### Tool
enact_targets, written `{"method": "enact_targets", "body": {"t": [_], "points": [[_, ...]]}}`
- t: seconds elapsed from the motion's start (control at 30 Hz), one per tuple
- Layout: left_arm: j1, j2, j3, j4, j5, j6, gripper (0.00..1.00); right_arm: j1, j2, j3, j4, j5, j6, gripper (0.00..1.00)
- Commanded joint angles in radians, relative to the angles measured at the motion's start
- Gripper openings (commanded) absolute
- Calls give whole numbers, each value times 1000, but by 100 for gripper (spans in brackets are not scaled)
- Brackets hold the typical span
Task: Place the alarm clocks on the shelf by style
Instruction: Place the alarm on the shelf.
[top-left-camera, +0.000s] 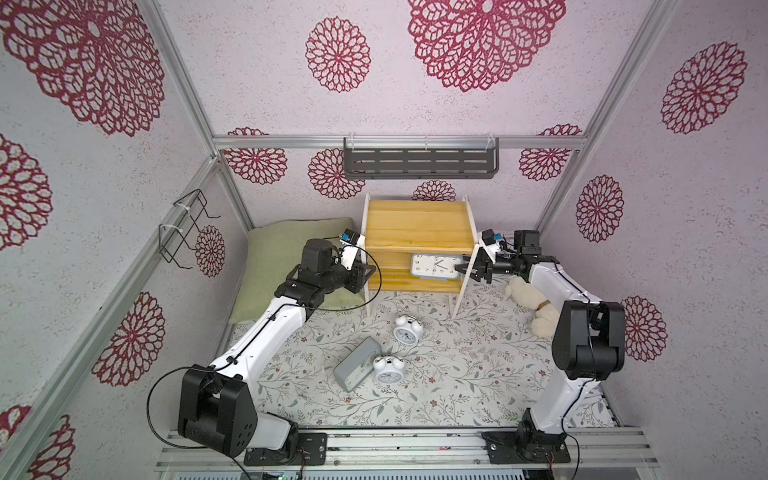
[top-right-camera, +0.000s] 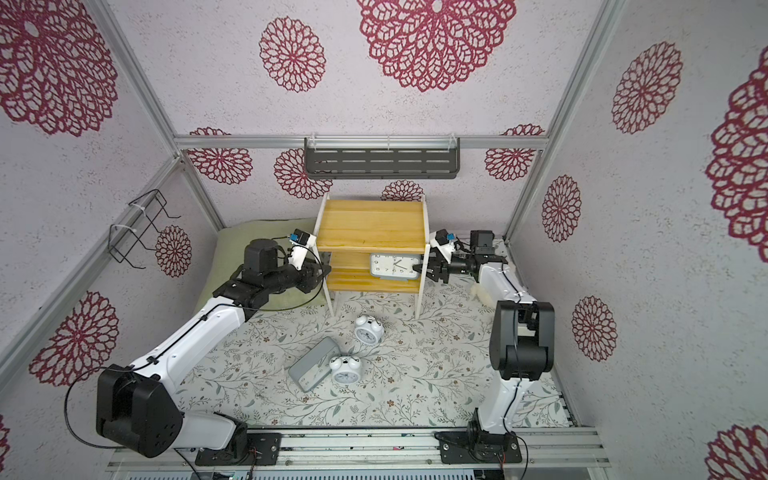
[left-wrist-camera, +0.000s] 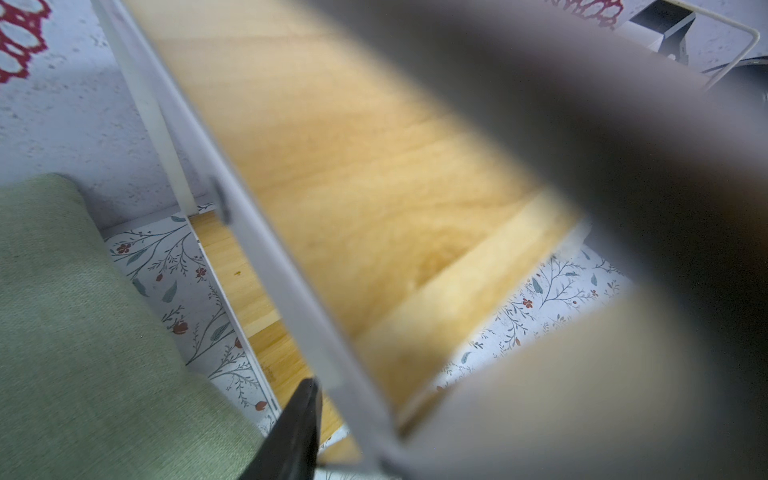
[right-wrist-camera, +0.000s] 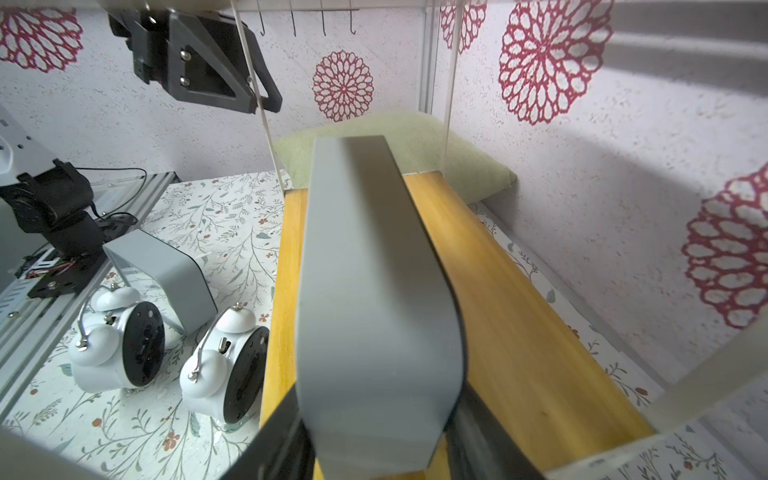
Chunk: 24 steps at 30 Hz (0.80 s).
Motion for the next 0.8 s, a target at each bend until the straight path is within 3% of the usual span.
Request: {"method": "enact_targets", "body": {"t": [0.0,0.27,0.77], "points": [[-2,23,13,-63,25,7,40,11,4,29,0,31,-13,59],[-2,23,14,-68,33,16,42,11,-6,28,16,50,-8,73],[-2,14,7,-78,37,20,43,9,-47,-18,107,132,40,77]]}}
